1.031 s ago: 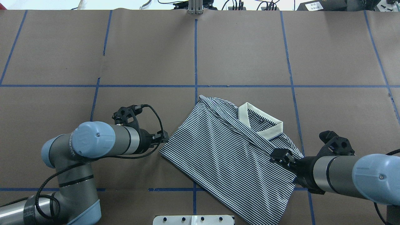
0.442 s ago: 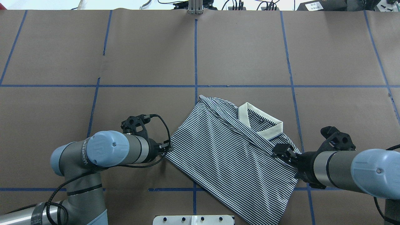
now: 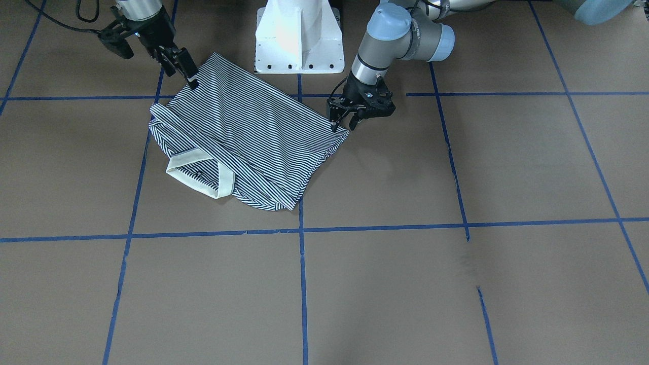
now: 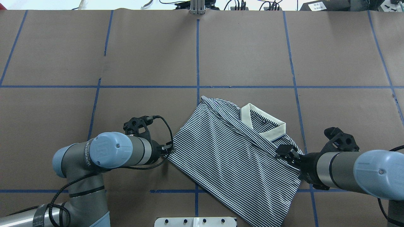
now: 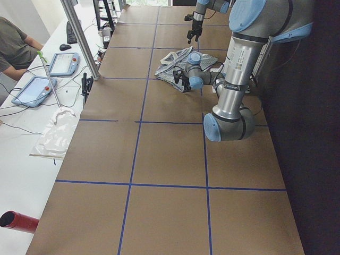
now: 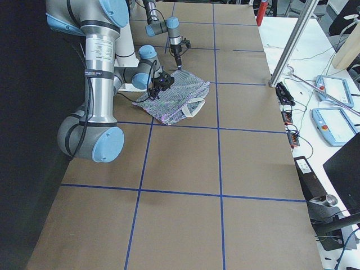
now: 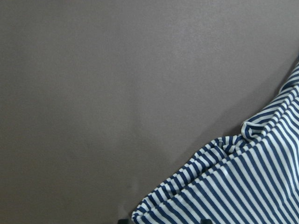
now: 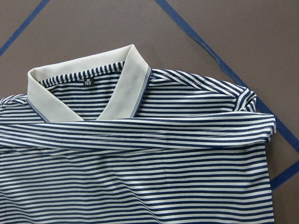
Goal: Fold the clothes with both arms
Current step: 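Bring the left gripper to the shirt's near edge while the right holds its corner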
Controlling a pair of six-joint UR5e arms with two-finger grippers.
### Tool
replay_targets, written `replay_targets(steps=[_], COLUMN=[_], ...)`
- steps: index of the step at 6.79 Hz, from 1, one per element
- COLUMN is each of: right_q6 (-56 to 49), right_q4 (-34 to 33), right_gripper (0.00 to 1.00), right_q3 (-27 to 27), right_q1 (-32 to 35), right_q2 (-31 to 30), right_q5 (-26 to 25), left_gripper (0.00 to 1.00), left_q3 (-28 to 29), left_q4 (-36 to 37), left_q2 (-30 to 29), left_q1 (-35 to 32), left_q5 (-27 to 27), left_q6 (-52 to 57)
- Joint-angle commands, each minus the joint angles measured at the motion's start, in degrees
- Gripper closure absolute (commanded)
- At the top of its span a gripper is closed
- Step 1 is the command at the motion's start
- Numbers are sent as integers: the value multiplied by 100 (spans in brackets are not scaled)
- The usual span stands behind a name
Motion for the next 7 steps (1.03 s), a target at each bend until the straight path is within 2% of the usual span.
replay_targets(steps=[1,2,4,5,6,7], right_q6=[0,0,0,9,9,9], right_q4=[0,0,0,0,0,0], right_gripper=[0,0,0,0,0,0], right_q3=[-47,-74,-100,-144,-153,-170], right_q1=[-8,-8,-8,-8,-8,-8], right_q2=[-17,-9,9,0,0,0], right_q5=[-3,-3,-3,-3,-3,-3], left_gripper=[41,41,56,84,100,100], left_q3=[46,64,99,90,90,38], left_q4=[6,6,41,50,50,241], left_q2=[-5,-5,-5,-31,-31,-49], left_q1=[0,0,0,0,-8,-8], left_q5=[15,32,50,76,85,172], left_q6=[7,7,7,7,7,7])
